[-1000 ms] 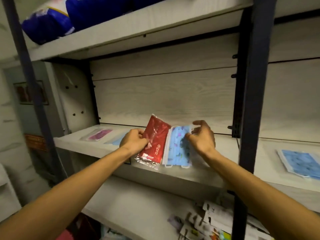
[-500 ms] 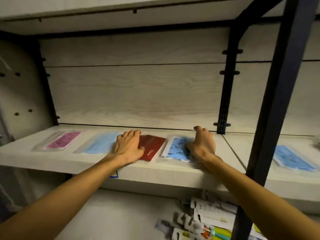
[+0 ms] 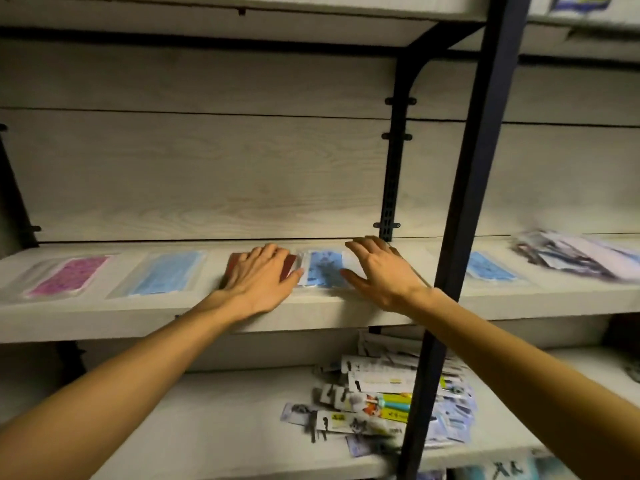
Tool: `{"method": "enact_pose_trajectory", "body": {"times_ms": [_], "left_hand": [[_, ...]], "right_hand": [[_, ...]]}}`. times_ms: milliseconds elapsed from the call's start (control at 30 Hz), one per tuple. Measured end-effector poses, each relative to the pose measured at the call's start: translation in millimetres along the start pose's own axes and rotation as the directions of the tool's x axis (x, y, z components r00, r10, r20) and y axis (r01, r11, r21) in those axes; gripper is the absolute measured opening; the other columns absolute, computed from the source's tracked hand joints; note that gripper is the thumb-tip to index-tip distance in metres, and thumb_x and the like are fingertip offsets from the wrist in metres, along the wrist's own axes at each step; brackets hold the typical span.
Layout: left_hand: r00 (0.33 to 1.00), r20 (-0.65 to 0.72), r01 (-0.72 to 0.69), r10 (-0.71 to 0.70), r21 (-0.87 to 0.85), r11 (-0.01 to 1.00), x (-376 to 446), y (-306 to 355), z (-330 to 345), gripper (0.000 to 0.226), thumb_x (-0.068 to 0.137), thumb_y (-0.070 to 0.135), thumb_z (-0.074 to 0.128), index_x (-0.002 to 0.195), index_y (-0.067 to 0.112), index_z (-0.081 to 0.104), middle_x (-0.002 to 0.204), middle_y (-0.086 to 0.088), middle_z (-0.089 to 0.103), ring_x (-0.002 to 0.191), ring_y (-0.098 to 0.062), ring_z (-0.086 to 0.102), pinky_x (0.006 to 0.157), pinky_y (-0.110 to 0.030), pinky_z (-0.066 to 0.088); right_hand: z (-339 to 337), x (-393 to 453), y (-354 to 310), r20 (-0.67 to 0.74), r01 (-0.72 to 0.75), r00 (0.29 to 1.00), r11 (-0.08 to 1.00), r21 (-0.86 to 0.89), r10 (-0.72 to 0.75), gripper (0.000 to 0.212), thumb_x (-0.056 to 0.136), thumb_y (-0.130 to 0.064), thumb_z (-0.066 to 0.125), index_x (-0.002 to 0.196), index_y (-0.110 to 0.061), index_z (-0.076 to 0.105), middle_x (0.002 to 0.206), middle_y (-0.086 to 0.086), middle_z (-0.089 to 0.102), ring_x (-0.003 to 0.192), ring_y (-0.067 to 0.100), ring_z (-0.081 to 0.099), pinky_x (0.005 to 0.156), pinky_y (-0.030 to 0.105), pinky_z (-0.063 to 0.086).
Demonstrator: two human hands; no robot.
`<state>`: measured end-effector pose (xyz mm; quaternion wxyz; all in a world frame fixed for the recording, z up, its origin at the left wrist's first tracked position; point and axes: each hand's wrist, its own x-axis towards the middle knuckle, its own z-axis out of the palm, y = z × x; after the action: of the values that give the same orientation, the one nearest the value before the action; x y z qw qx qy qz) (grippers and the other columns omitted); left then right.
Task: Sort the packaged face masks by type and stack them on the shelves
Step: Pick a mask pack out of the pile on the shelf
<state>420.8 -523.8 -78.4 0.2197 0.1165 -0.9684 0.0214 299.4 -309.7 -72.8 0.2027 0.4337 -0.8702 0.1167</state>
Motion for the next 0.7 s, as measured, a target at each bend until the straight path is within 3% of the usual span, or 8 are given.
{"method": "enact_pose_trajectory", "body": {"times_ms": [233,367,433,533,700], "left_hand": [[0.984,-0.083,-0.160,0.159,-0.003,0.987,-12,78,-6,0.055,0.100,0.057,0.041,0.138,0.018,0.051,0.139,-0.002,0.053,0.125,-0.024,0.050,0.102,-0.039,0.038],[0.946,-0.155,-0.295,0.284,-0.051,0.954,-16,136,-14,0.045,0.101,0.051,0.046,0.133,0.021,0.056,0.133,0.002,0.059,0.116,-0.021,0.059,0.096,-0.037,0.046],[0.909,-0.199,-0.385,0.366,-0.066,0.920,-15,170,-21,0.036,0.100,0.046,0.049,0.124,0.022,0.061,0.119,0.003,0.065,0.098,-0.018,0.065,0.084,-0.034,0.052],[0.853,-0.224,-0.495,0.471,-0.058,0.867,-12,227,-30,0.022,0.099,0.036,0.053,0.110,0.021,0.066,0.100,0.003,0.070,0.077,-0.020,0.067,0.068,-0.038,0.056],[0.766,-0.260,-0.598,0.587,0.045,0.800,10,330,-36,0.021,0.097,0.032,0.051,0.102,0.020,0.068,0.094,0.004,0.072,0.071,-0.019,0.066,0.059,-0.036,0.055]], "right_hand": [[-53,-69,35,0.005,0.219,0.975,0.955,-0.200,-0.222,0.060,0.101,-0.046,0.051,0.153,-0.020,0.037,0.153,0.005,0.042,0.142,0.024,0.037,0.113,0.039,0.037],[-90,-118,76,-0.085,0.276,0.949,0.930,-0.244,-0.304,0.041,0.100,-0.028,0.058,0.140,-0.016,0.055,0.132,0.006,0.063,0.118,0.024,0.062,0.090,0.035,0.056],[-106,-145,108,-0.117,0.227,0.958,0.942,-0.249,-0.262,0.040,0.101,-0.027,0.056,0.140,-0.019,0.054,0.133,0.004,0.064,0.116,0.021,0.063,0.085,0.033,0.058],[-129,-184,169,-0.153,0.044,0.985,0.982,-0.185,-0.073,0.046,0.102,-0.031,0.052,0.146,-0.021,0.048,0.144,0.002,0.056,0.125,0.022,0.057,0.090,0.037,0.057],[-152,-236,259,-0.159,-0.110,0.984,0.975,-0.195,0.079,0.048,0.098,-0.032,0.057,0.144,-0.021,0.048,0.141,0.003,0.059,0.125,0.024,0.056,0.091,0.039,0.054]]}}
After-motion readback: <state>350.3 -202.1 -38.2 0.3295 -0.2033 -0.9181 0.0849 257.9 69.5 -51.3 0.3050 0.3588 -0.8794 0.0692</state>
